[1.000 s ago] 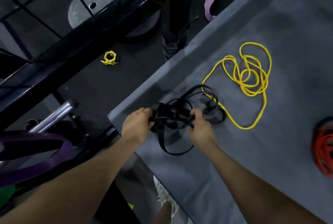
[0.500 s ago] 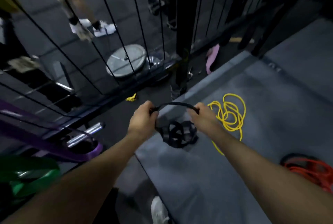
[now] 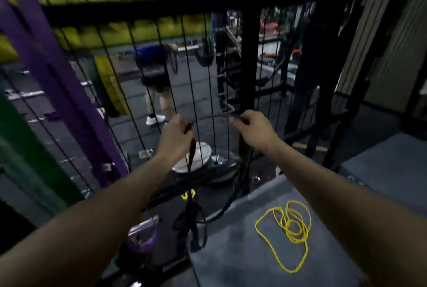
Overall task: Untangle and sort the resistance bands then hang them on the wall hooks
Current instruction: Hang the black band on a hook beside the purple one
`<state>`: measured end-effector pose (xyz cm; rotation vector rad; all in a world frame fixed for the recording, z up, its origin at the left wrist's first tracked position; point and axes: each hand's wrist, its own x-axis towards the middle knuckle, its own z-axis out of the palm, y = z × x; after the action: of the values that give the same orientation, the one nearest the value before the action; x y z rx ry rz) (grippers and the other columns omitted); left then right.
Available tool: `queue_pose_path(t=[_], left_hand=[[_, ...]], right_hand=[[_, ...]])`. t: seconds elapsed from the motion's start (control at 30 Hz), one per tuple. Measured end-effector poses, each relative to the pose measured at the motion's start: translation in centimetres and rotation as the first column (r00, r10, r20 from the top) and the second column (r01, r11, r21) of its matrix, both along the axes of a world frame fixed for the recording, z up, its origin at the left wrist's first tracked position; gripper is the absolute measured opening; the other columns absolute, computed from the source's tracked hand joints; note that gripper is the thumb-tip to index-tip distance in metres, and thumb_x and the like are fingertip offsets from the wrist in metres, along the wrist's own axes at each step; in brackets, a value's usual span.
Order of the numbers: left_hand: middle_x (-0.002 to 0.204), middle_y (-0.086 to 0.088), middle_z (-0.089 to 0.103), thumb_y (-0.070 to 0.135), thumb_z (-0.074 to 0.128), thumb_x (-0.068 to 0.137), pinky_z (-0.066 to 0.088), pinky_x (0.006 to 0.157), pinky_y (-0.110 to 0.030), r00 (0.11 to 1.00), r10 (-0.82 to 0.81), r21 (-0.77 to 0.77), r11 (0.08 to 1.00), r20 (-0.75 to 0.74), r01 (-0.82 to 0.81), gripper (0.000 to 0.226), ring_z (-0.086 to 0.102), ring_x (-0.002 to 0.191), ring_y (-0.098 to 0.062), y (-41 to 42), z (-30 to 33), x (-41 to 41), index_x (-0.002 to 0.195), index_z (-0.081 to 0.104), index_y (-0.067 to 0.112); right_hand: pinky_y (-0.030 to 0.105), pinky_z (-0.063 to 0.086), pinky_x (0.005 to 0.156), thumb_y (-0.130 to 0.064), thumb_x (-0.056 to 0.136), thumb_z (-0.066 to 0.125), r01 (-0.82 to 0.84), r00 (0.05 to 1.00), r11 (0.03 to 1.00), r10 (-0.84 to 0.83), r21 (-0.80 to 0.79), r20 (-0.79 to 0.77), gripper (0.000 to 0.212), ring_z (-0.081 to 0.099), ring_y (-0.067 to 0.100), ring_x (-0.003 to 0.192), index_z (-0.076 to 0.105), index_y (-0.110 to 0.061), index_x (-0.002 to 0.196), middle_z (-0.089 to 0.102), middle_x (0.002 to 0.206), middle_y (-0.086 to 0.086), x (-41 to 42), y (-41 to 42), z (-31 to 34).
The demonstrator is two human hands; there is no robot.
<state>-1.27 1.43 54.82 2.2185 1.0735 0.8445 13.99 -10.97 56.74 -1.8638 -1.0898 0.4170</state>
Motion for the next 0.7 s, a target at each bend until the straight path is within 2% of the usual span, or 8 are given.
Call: queue_pose_path(t=[0.1, 0.17, 0.23, 0.3, 0.4, 0.5, 0.6, 0.7], left_hand=[[0.082, -0.013, 0.057, 0.016, 0.046, 0.095, 0.038, 0.059, -0.031, 0.999, -0.004, 0.143, 0.99, 0.039, -0.002, 0.013, 0.057, 0.076, -0.029, -0.2, 5.3, -1.1, 0.087, 0.051, 0.009], [0.08, -0.007, 0.056, 0.016, 0.041, 0.096, 0.035, 0.057, -0.031, 0.997, 0.013, 0.154, 0.988, 0.082, -0.026, 0.018, 0.052, 0.071, -0.023, -0.7, 8.7, -1.7, 0.089, 0.056, 0.01], [0.083, -0.009, 0.059, 0.013, 0.038, 0.097, 0.045, 0.068, -0.034, 0.978, -0.005, 0.061, 0.998, 0.21, -0.008, 0.02, 0.055, 0.077, -0.025, -1.1, 11.5, -2.2, 0.088, 0.055, 0.012], [0.085, -0.009, 0.062, 0.011, 0.035, 0.098, 0.05, 0.078, -0.039, 0.933, 0.03, -0.113, 0.994, 0.36, 0.012, 0.025, 0.058, 0.082, -0.023, -1.8, 13.7, -2.8, 0.081, 0.054, 0.013], [0.082, -0.005, 0.059, 0.009, 0.037, 0.095, 0.05, 0.07, -0.03, 0.872, 0.091, -0.289, 0.956, 0.481, 0.059, 0.03, 0.053, 0.076, -0.016, -2.8, 16.3, -3.5, 0.07, 0.052, 0.017], [0.082, -0.007, 0.058, 0.006, 0.04, 0.093, 0.052, 0.061, -0.028, 0.813, 0.097, -0.346, 0.929, 0.573, 0.133, 0.027, 0.053, 0.075, -0.016, -3.3, 18.6, -3.8, 0.072, 0.054, 0.015], [0.075, -0.003, 0.055, 0.006, 0.041, 0.093, 0.054, 0.068, -0.029, 0.766, 0.162, -0.409, 0.902, 0.622, 0.141, 0.026, 0.054, 0.073, -0.013, -2.6, 20.7, -4.1, 0.072, 0.054, 0.014], [0.072, -0.003, 0.054, 0.009, 0.045, 0.089, 0.045, 0.071, -0.03, 0.825, 0.173, -0.377, 0.925, 0.537, 0.051, 0.024, 0.051, 0.07, -0.015, -1.4, 21.7, -4.7, 0.068, 0.055, 0.014]], right_hand=[[0.015, 0.032, 0.039, -0.038, 0.093, 0.052, -0.029, 0.996, 0.998, 0.023, 0.063, 0.09, 0.036, 0.045, 0.011, 0.051, 0.045, -0.011, 0.069, 0.046, 0.059, -0.001, -1.3, -0.2, 5.1], [0.016, 0.032, 0.04, -0.04, 0.092, 0.052, -0.035, 0.989, 0.996, 0.023, 0.083, 0.149, 0.036, 0.046, 0.012, 0.055, 0.045, -0.013, 0.07, 0.046, 0.06, -0.001, -2.0, -0.4, 8.0], [0.013, 0.029, 0.037, -0.038, 0.092, 0.053, -0.064, 0.975, 0.994, 0.042, 0.094, 0.219, 0.038, 0.043, 0.012, 0.053, 0.042, -0.016, 0.064, 0.043, 0.057, -0.001, -2.5, -0.7, 10.0], [0.019, 0.032, 0.044, -0.031, 0.092, 0.055, -0.098, 0.946, 0.994, 0.079, 0.046, 0.314, 0.03, 0.047, 0.015, 0.058, 0.051, -0.009, 0.073, 0.049, 0.063, 0.002, -2.9, -1.0, 10.9], [0.028, 0.033, 0.054, -0.02, 0.092, 0.054, -0.124, 0.906, 0.992, 0.124, -0.026, 0.404, 0.016, 0.051, 0.021, 0.072, 0.052, -0.01, 0.079, 0.055, 0.076, 0.007, -3.1, -1.6, 11.0], [0.027, 0.036, 0.053, -0.019, 0.094, 0.049, -0.108, 0.904, 0.99, 0.134, -0.086, 0.407, 0.025, 0.052, 0.022, 0.071, 0.05, -0.016, 0.07, 0.057, 0.074, 0.008, -2.7, -2.1, 11.2], [0.026, 0.038, 0.057, -0.019, 0.093, 0.05, -0.045, 0.911, 0.987, 0.105, -0.158, 0.4, 0.02, 0.053, 0.021, 0.075, 0.058, -0.013, 0.077, 0.062, 0.081, 0.009, -1.5, -2.2, 12.0], [0.025, 0.038, 0.055, -0.016, 0.096, 0.046, -0.106, 0.97, 0.991, 0.12, -0.076, 0.213, 0.026, 0.049, 0.019, 0.062, 0.048, -0.015, 0.069, 0.058, 0.074, 0.01, -0.8, -2.0, 13.3]])
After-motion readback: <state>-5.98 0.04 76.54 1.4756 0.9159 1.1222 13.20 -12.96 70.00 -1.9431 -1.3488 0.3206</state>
